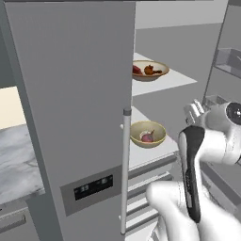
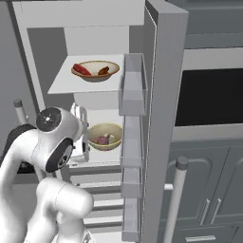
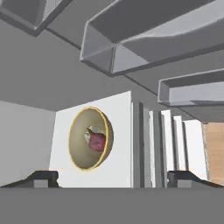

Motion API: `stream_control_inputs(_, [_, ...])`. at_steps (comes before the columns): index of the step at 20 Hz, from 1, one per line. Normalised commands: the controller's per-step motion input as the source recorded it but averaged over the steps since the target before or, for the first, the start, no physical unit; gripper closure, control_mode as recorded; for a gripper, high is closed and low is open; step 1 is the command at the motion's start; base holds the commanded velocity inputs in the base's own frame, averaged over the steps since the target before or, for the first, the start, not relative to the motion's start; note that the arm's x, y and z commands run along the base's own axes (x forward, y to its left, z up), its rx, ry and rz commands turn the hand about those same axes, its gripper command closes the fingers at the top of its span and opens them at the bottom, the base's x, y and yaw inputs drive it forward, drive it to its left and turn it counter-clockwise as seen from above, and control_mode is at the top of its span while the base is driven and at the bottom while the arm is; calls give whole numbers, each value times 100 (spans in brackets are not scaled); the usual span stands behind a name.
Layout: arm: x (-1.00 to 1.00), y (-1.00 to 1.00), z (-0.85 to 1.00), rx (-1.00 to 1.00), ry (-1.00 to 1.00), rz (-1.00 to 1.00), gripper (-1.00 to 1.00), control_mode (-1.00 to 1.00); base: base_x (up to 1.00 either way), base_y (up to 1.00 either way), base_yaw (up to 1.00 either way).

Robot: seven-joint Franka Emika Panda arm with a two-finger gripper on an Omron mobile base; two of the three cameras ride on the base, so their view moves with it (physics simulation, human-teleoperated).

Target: Place the bowl with the garlic and onion on the second highest shelf of the fridge. Place the bowl with the steak and chicken drumstick on the top shelf of the fridge.

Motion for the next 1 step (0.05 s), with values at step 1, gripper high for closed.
stream_control_inputs(1, [-100, 50, 84, 0, -33, 0, -100, -100, 0, 0, 0])
